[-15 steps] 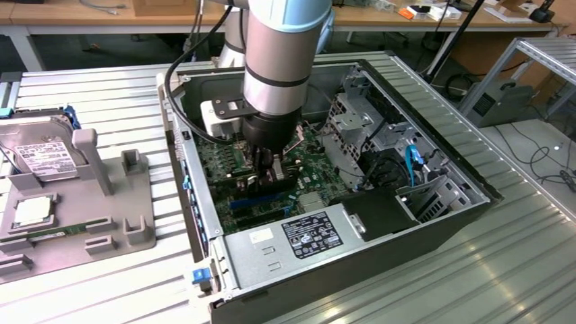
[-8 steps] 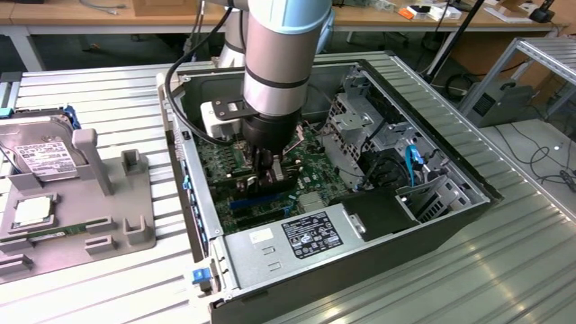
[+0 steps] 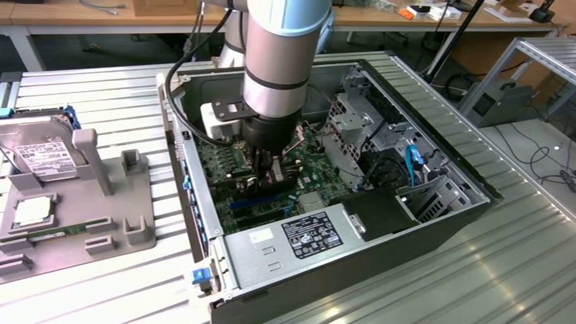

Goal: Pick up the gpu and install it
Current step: 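Insert the gpu into the slot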

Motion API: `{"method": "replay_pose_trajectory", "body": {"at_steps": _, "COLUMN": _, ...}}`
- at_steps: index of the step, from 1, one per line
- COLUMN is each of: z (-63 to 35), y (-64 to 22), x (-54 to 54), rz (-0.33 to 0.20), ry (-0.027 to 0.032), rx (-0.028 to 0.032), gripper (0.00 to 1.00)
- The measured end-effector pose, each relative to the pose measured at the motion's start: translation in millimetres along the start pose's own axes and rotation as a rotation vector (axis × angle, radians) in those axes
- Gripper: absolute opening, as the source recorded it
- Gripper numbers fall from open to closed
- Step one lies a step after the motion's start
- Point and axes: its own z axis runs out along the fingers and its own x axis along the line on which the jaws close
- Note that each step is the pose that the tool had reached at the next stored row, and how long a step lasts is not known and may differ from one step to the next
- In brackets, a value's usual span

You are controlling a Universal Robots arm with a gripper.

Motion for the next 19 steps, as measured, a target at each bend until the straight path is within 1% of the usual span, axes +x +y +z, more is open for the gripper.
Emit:
{"method": "replay_pose_trajectory", "body": {"at_steps": 3, "z": 0.5, "y": 0.1, "x": -3.3, "rz": 0.000, "ry": 0.0004, "rx": -0.0001, "gripper": 0.27}}
{"method": "replay_pose_trajectory", "body": {"at_steps": 19, "z": 2.7, "y": 0.9, "x": -3.4, "rz": 0.000, "ry": 0.0006, "rx": -0.0002, "gripper": 0.27}}
